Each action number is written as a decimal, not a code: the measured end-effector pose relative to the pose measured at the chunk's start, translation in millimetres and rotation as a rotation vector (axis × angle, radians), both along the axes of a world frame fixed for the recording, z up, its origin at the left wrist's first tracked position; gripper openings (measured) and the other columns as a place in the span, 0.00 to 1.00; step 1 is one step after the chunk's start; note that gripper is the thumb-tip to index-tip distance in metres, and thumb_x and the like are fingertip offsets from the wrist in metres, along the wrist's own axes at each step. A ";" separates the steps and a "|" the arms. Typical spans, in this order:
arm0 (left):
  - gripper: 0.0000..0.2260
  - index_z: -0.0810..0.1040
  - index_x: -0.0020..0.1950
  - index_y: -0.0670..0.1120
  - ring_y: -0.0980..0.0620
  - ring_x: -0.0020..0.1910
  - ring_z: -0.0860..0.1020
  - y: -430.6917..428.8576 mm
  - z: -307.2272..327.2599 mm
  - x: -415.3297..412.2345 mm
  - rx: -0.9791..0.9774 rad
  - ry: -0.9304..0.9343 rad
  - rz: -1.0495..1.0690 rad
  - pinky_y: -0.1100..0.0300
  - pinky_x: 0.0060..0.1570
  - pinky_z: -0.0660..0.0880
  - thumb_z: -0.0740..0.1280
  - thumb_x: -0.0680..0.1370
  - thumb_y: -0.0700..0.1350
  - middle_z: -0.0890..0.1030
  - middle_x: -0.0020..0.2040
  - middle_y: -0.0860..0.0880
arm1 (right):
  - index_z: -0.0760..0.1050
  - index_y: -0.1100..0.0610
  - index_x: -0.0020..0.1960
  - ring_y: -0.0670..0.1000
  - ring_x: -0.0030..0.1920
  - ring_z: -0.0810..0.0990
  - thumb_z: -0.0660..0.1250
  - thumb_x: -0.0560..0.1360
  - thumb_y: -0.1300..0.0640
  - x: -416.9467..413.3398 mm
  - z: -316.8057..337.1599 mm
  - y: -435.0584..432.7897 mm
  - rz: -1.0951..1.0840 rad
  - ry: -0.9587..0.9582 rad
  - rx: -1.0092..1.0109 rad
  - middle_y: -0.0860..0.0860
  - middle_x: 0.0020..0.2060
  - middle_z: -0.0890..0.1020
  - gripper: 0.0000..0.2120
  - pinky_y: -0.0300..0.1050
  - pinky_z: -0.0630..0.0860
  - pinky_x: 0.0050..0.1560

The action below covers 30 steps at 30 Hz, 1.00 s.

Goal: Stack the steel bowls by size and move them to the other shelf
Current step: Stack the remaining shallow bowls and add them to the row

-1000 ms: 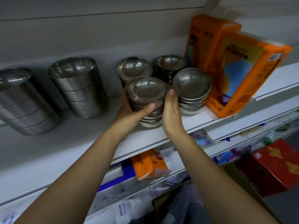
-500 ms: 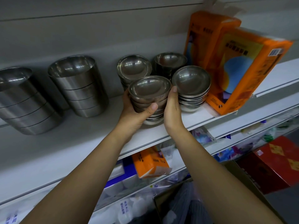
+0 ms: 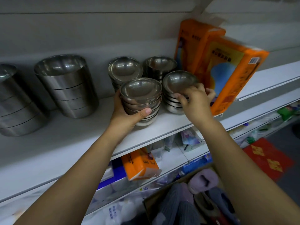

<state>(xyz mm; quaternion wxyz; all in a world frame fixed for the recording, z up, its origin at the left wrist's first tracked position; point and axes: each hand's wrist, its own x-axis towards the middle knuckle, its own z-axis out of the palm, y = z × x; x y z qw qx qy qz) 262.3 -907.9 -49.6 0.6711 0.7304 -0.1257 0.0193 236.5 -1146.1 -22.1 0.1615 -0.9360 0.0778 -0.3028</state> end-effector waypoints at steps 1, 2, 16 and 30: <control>0.46 0.61 0.80 0.47 0.74 0.59 0.77 0.5 0.2 0.2 -0.003 0.001 0.000 0.78 0.52 0.73 0.82 0.68 0.42 0.77 0.70 0.53 | 0.86 0.54 0.47 0.58 0.64 0.74 0.70 0.80 0.49 1.6 5.0 1.6 0.015 0.001 0.058 0.52 0.46 0.85 0.11 0.54 0.56 0.61; 0.46 0.61 0.80 0.47 0.75 0.58 0.77 0.9 0.7 0.2 -0.008 0.001 -0.002 0.78 0.52 0.73 0.82 0.68 0.41 0.77 0.69 0.54 | 0.86 0.53 0.49 0.57 0.65 0.74 0.69 0.80 0.50 3.2 9.8 3.2 0.023 -0.009 0.099 0.53 0.47 0.85 0.10 0.52 0.56 0.61; 0.50 0.60 0.81 0.50 0.72 0.62 0.77 4.4 2.1 -2.1 -0.045 -0.002 -0.047 0.75 0.56 0.74 0.82 0.65 0.48 0.76 0.70 0.55 | 0.78 0.58 0.52 0.51 0.49 0.76 0.62 0.85 0.56 -27.6 -6.0 50.3 0.067 -0.475 0.478 0.48 0.47 0.79 0.09 0.41 0.68 0.50; 0.43 0.59 0.81 0.49 0.67 0.65 0.78 5.1 3.1 -4.6 -0.038 -0.022 -0.110 0.73 0.58 0.74 0.78 0.71 0.44 0.78 0.69 0.57 | 0.55 0.53 0.83 0.37 0.69 0.58 0.42 0.88 0.45 -22.8 -34.3 125.7 0.244 0.081 1.182 0.49 0.78 0.64 0.26 0.32 0.54 0.68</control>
